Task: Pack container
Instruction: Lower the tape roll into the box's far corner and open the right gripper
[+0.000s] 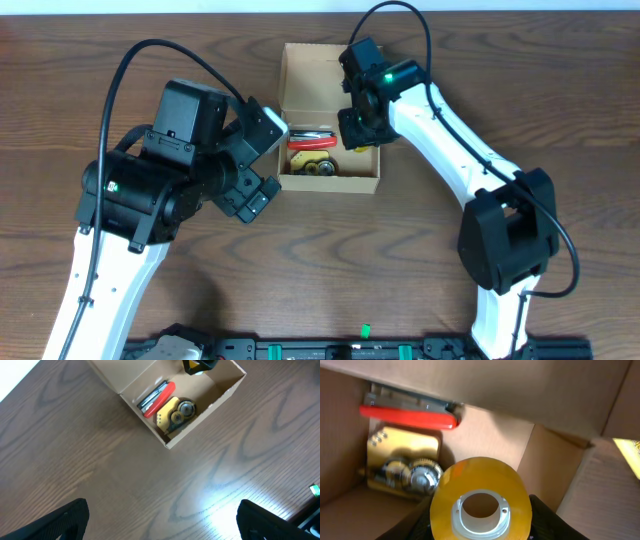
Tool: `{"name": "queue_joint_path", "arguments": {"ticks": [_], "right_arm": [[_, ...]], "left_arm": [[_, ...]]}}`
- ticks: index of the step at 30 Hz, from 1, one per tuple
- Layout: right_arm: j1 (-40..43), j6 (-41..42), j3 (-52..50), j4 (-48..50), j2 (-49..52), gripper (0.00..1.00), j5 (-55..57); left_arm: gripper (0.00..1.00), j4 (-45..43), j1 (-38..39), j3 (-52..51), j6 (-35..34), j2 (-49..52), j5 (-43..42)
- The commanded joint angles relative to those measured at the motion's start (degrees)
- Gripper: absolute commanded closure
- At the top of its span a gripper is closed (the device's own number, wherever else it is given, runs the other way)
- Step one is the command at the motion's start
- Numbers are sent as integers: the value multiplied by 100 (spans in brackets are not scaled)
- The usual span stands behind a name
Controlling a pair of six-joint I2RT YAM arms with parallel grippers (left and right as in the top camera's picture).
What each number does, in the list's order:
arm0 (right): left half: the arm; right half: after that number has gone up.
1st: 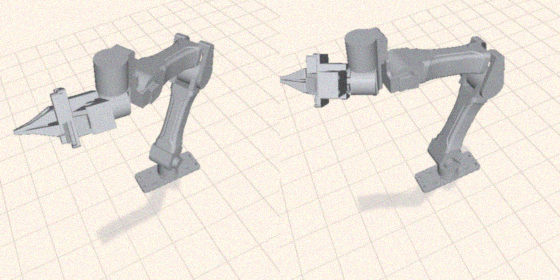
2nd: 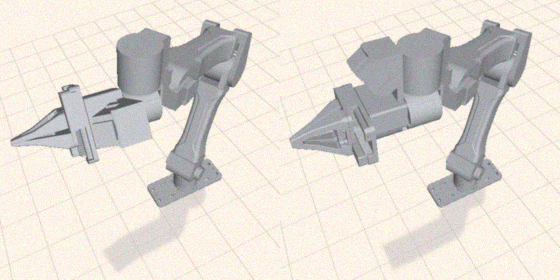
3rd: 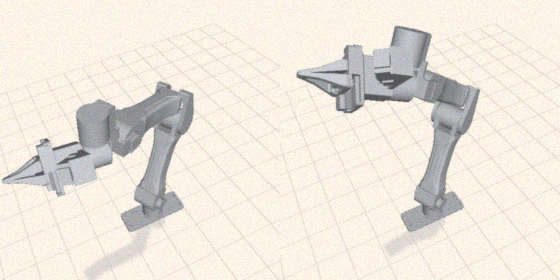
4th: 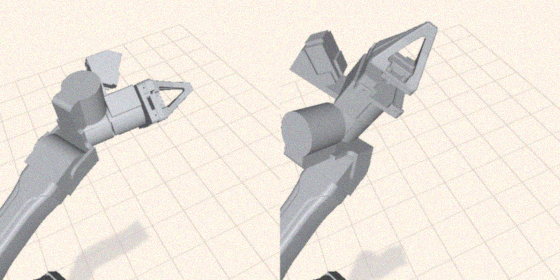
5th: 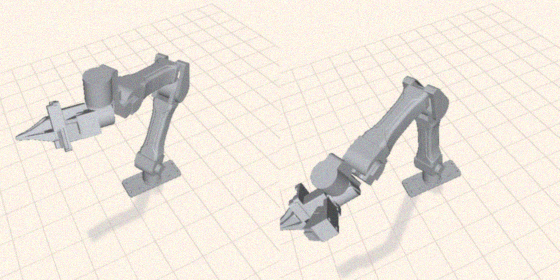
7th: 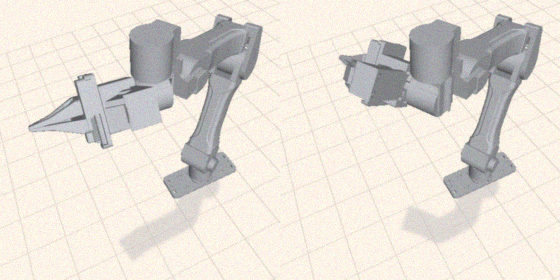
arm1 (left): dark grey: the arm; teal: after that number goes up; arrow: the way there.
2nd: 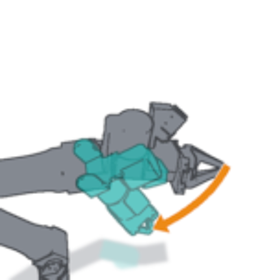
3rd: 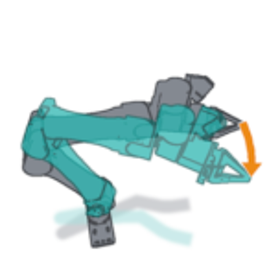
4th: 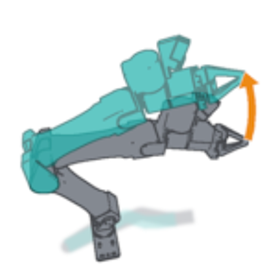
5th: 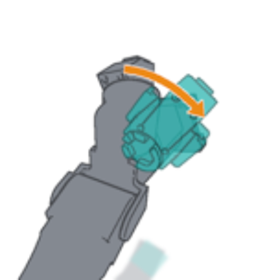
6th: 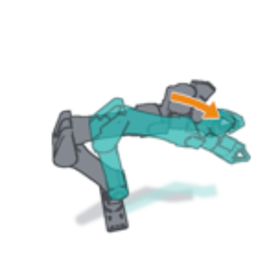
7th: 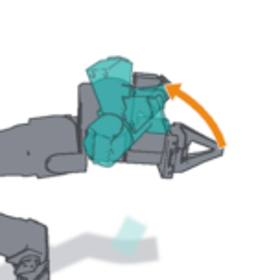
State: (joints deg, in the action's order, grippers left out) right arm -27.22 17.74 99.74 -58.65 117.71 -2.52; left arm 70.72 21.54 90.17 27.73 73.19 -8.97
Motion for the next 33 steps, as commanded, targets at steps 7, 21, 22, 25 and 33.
{"name": "queue_joint_path", "arguments": {"ticks": [7, 21, 22, 25, 33], "right_arm": [[-61, 496, -247, 302, -31, 99, 236], [-61, 859, -247, 402, 208, 99, 247], [-61, 861, -247, 407, 223, 99, 247], [-63, 861, -247, 409, 232, 99, 249], [-61, 859, -247, 614, 232, 83, 251]], "left_arm": [[5, 22, -15, 170, 57, -13, 20], [5, 22, -15, 170, 57, -13, 20], [5, 22, -15, 170, 57, -13, 20], [5, 22, -15, 170, 57, -13, 20], [5, 22, -15, 170, 57, -13, 20]]}}
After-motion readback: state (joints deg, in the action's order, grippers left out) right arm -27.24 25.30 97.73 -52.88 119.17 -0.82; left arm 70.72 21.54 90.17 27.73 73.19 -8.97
